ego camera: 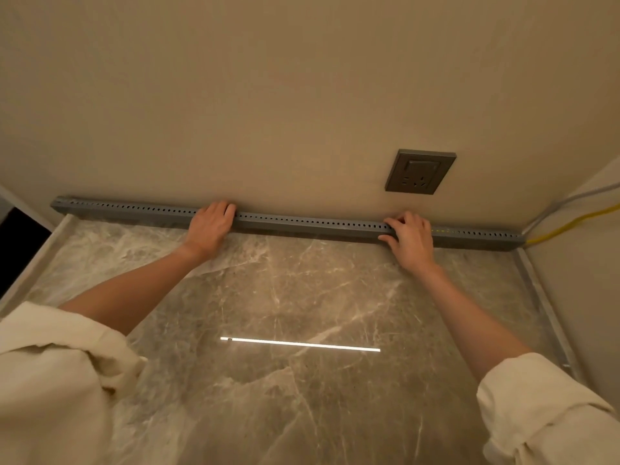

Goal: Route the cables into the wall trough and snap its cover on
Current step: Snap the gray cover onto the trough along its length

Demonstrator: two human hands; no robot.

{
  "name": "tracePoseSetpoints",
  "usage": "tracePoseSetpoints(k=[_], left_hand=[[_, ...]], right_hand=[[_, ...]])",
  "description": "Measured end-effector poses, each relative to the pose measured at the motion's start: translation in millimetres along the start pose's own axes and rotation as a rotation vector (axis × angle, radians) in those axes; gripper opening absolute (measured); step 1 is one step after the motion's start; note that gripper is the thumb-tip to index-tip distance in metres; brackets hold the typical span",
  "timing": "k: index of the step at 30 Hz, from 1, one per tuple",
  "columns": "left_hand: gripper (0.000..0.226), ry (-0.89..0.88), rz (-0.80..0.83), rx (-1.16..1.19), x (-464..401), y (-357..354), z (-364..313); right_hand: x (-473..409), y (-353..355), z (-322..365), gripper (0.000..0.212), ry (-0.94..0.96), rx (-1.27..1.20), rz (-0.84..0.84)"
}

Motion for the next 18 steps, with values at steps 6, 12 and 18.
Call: tracePoseSetpoints(k=[6, 12, 18], left_hand=[[0.04, 0.019, -0.035, 0.027, -5.7, -4.4, 0.6], [0.039, 0.071, -0.023, 0.113, -6.3, -6.8, 4.0], [0.049, 0.046, -0.047, 0.228, -0.8, -6.3, -7.4]], right_hand=[[-4.1, -2.4, -0.8, 0.041, -0.087, 0.015, -0.107], [0.8, -0.7, 0.1, 0.046, -0.317, -0.199, -0.223], [4.2, -3.0, 1.6, 0.049, -0.287, -0.259, -0.233]])
Point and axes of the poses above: each hand's wrist, its own x-axis away from the middle knuckle, its own y-axis out of the back of the hand, z = x × y, the point moved 3 cm from there along -x, towards the middle knuckle, and after that the axes turned 10 degrees about y, right-handed, at the moved point
